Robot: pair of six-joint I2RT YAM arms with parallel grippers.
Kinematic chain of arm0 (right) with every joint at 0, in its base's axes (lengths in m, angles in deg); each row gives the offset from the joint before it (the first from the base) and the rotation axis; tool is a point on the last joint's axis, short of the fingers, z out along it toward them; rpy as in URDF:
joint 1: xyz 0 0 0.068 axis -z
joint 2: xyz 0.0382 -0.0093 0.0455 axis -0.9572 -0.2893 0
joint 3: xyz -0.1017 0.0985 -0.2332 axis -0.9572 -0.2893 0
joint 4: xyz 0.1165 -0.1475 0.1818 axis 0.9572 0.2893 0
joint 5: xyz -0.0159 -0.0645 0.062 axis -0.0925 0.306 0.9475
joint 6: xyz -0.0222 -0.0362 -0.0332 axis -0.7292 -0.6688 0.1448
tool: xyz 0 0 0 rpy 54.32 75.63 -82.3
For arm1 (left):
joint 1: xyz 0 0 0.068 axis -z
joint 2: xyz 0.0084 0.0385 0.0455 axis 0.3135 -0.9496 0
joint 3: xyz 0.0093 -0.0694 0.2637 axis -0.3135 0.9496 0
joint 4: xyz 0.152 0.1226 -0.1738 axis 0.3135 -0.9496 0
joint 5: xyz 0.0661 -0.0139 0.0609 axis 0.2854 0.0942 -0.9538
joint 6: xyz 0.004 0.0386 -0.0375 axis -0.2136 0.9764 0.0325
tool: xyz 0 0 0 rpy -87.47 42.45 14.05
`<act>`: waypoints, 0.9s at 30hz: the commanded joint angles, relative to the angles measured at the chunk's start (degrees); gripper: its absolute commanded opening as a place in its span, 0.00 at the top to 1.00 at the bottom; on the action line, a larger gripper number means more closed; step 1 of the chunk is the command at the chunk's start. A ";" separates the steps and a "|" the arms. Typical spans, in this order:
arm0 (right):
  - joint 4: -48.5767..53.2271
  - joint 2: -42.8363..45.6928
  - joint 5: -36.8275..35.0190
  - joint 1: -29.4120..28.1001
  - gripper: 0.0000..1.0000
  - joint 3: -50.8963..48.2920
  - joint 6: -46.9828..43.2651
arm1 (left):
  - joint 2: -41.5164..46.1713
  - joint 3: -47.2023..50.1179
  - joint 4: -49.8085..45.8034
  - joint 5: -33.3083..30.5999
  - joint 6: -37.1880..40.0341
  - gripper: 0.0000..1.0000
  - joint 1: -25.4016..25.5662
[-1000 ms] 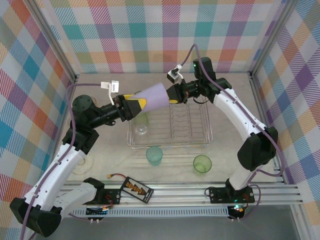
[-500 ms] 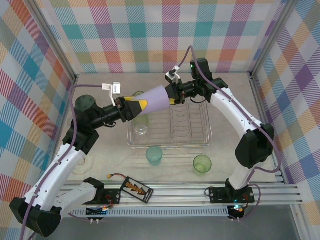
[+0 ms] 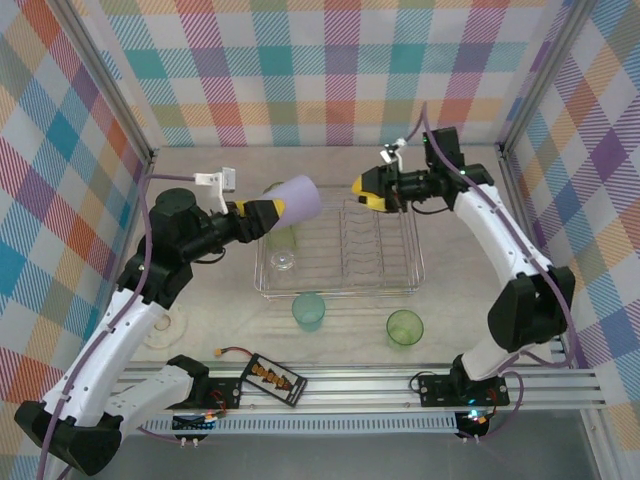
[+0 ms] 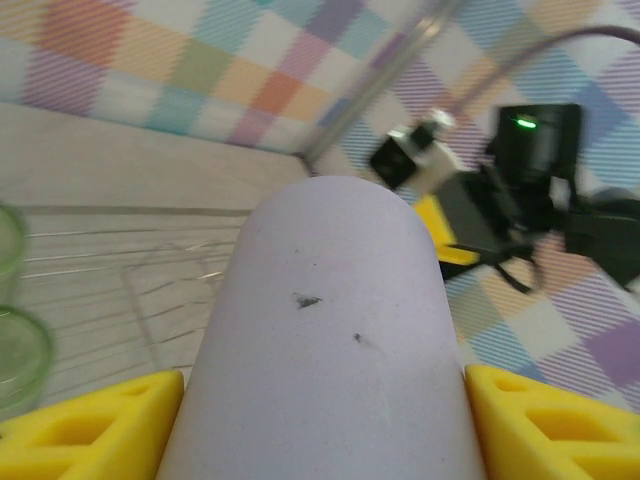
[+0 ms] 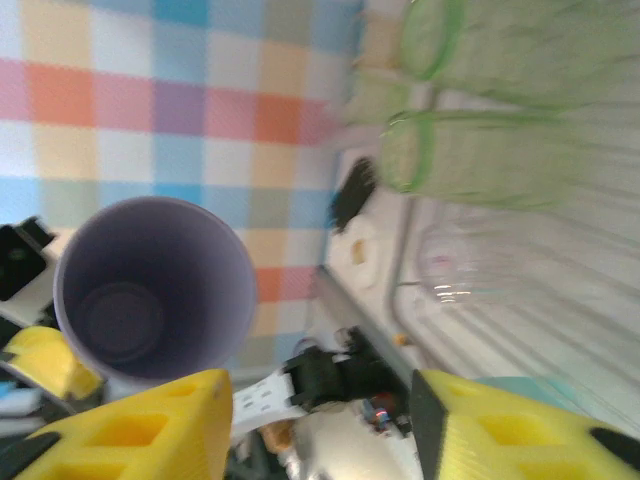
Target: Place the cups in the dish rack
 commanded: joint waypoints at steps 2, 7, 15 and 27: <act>21.12 1.46 -23.54 1.50 0.47 2.59 -14.05 | -3.64 -6.60 -11.96 -10.69 1.34 0.79 0.52; 31.02 -1.31 -47.55 1.52 0.46 3.03 -19.43 | -8.61 -11.54 -16.33 -11.28 0.69 0.83 1.49; 30.70 -4.36 -56.05 1.61 0.48 -2.07 -22.11 | -17.27 -19.39 -23.21 -15.53 1.52 0.83 6.20; 24.95 -2.22 -51.43 0.73 0.81 -14.48 -23.58 | -36.55 -36.94 -37.14 -21.94 1.64 0.87 12.79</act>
